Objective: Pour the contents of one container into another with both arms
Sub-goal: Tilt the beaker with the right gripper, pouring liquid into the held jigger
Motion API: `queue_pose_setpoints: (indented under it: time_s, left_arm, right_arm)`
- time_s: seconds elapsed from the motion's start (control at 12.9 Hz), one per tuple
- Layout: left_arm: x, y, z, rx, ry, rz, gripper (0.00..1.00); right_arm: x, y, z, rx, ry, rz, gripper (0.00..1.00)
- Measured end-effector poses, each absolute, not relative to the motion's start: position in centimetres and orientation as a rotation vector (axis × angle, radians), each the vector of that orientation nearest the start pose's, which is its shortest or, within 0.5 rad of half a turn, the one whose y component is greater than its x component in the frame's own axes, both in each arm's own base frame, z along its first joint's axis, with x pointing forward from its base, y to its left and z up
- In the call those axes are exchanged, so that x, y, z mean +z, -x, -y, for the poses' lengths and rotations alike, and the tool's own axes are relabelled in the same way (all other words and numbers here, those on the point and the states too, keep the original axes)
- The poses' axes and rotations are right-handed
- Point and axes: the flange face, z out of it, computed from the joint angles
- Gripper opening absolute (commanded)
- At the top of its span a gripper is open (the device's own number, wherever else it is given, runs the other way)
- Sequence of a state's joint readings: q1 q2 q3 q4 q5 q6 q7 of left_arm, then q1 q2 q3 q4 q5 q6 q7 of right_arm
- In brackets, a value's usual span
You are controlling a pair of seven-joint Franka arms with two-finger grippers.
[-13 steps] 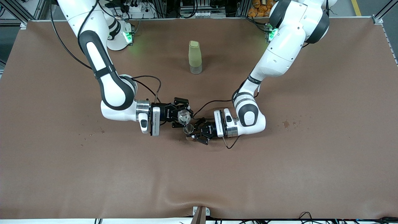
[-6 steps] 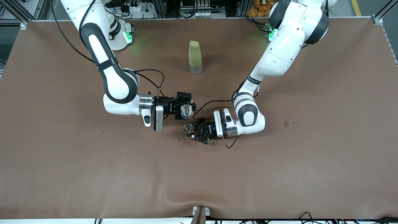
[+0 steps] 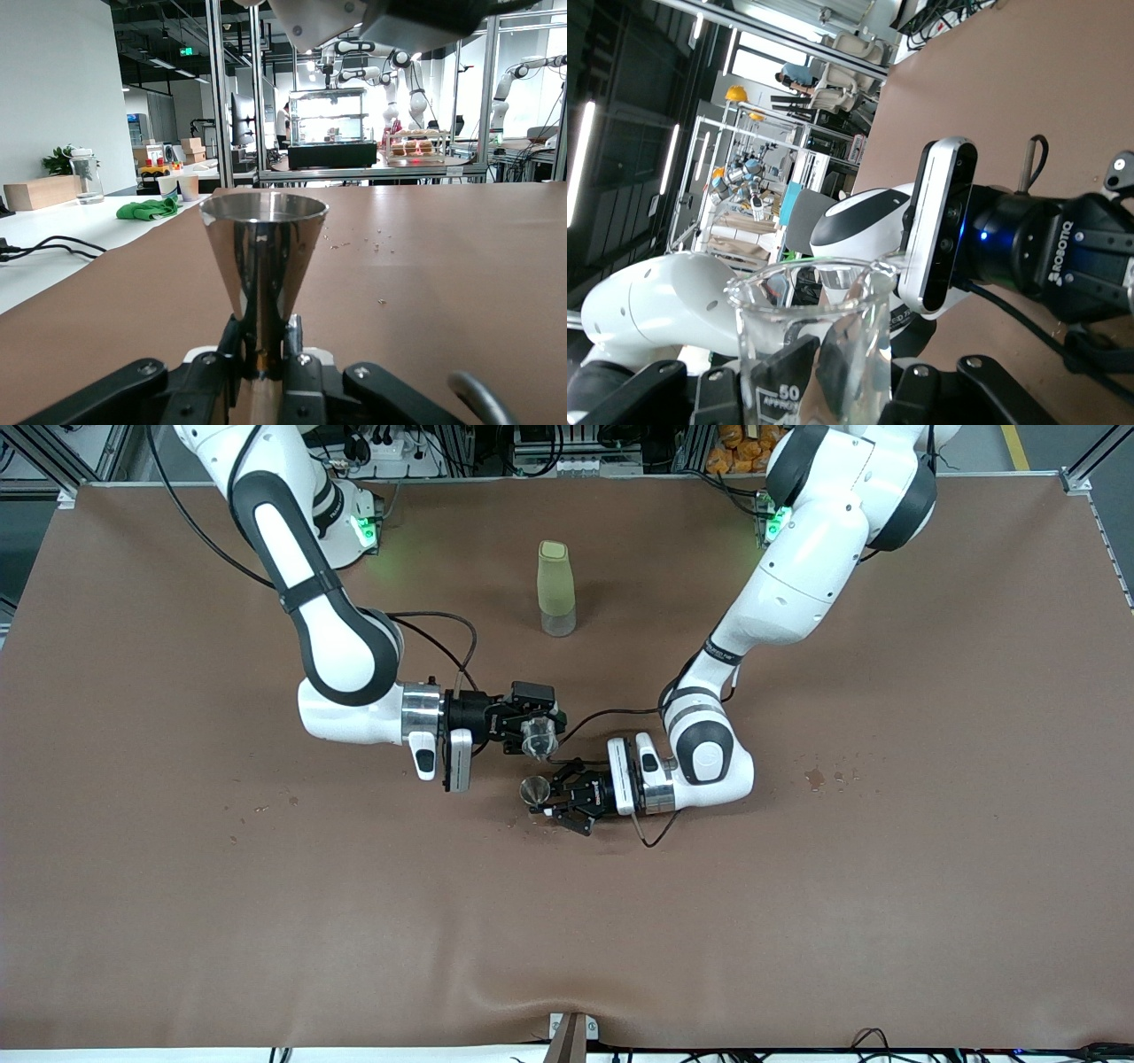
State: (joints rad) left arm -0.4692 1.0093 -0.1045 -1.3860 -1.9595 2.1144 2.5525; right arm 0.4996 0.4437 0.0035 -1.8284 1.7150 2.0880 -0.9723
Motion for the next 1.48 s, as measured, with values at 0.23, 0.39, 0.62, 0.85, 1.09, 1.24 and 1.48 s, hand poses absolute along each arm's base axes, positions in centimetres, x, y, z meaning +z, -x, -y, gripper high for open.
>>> queue_pose_setpoints:
  time_s: [0.23,0.39,0.62,0.85,1.09,1.24,1.48]
  left_arm:
    - [12.7,-60.7,41.7,1.278,-1.34,1.256,0.0]
    - [12.1,-60.6,41.1,1.27,-1.352,1.256,0.0]
    - [11.6,-60.8,40.0,1.265,-1.349,1.255,0.0]
    - [11.6,-60.7,40.0,1.263,-1.341,1.25,0.0]
    - [11.6,-60.4,40.5,1.258,-1.333,1.252,0.0]
    - [11.7,-60.3,40.6,1.256,-1.331,1.251,0.0]
    - [11.7,-60.4,40.5,1.257,-1.333,1.249,0.0]
  right_arm:
    - [32.4,-55.0,-36.9,-0.146,1.801,0.202,0.0]
    - [32.3,-54.8,-36.8,-0.12,1.808,0.166,0.0]
    - [32.2,-54.9,-36.4,-0.111,1.823,0.127,0.0]
    - [32.2,-55.1,-36.3,-0.118,1.809,0.08,0.0]
    - [32.3,-55.2,-36.3,-0.125,1.782,0.034,0.0]
    - [32.3,-55.3,-36.2,-0.114,1.781,0.013,0.0]
    - [32.3,-55.4,-36.0,-0.082,1.781,-0.032,0.0]
